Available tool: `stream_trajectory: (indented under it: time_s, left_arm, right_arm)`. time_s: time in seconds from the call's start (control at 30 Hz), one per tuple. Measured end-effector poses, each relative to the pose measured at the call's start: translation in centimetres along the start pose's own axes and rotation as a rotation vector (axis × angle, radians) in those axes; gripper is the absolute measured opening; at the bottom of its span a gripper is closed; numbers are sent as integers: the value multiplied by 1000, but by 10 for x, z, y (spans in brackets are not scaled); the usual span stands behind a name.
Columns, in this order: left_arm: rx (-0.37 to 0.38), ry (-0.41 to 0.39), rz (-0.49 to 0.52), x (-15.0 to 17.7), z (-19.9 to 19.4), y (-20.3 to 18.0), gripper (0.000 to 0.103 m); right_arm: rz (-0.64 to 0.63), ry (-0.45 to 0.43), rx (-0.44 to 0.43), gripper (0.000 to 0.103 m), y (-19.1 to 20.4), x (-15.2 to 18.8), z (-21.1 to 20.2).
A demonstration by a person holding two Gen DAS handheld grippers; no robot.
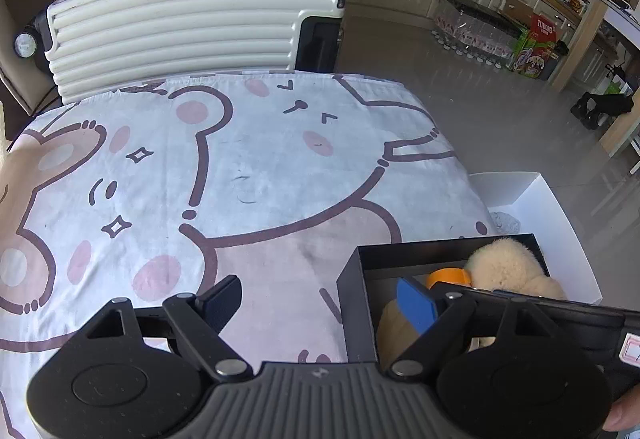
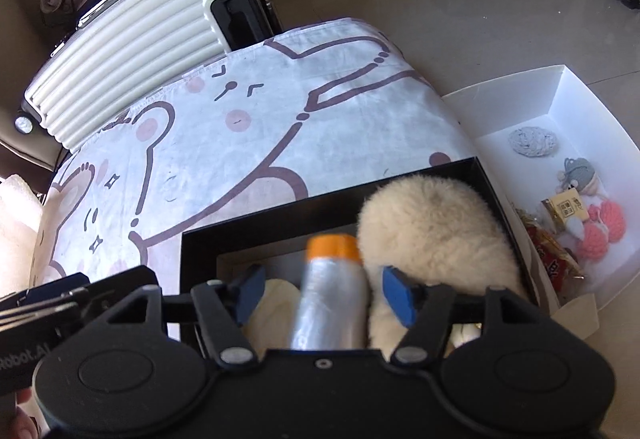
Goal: Organize objects
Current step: 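Lower the bunny and roll into the black box with both grippers, then open the left gripper on the bunny while the right opens on the roll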
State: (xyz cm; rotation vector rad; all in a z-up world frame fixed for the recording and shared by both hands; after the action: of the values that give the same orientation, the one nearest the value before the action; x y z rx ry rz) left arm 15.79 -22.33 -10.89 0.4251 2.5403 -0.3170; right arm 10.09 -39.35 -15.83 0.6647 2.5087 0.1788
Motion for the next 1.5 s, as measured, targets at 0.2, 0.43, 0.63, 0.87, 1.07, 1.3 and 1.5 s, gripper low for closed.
stream_trajectory:
  time_s: [0.2,0.43,0.63,0.87,1.07,1.3,1.5]
  left_arm:
    - [-21,-15,16,0,-7,0,86]
    - [-46,-33,23,1,-22,6,87]
    - [-64,-41,45,2,-30,9,87]
    - [-79,-40,61,3,-34,11,87]
    - [-90,-43,65,5,-43,13,87]
    - [-101,-54,61,8,-60,16,87]
    - [-107,-80,55,9,-82,17,88]
  right_arm:
    - [10,8,-1,57,-6,0,-7]
    - [-45,70,10,9,-6,7,-19]
    - [-104,134,11,8,9,17,-12]
    - [-198,126,57,22,18,23,-3]
    - [-136,97,46,18,11,18,-19]
    - [-148,20,45,18,13,11,-52]
    - [-156,-75,40,19,20,5,-93]
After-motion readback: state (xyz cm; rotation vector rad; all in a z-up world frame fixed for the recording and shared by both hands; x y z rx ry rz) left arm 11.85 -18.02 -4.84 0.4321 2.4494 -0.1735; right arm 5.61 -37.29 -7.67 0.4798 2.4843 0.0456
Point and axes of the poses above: each gripper's, at about its wrist camera, not at the fingertips, and z roughly the way its jaws point, y to its left, x to its underside, the point moved 6 cm from there along z, roughly the way its jaws point, and after that the axes turned 1 degree about y, right-handed, at the moved point
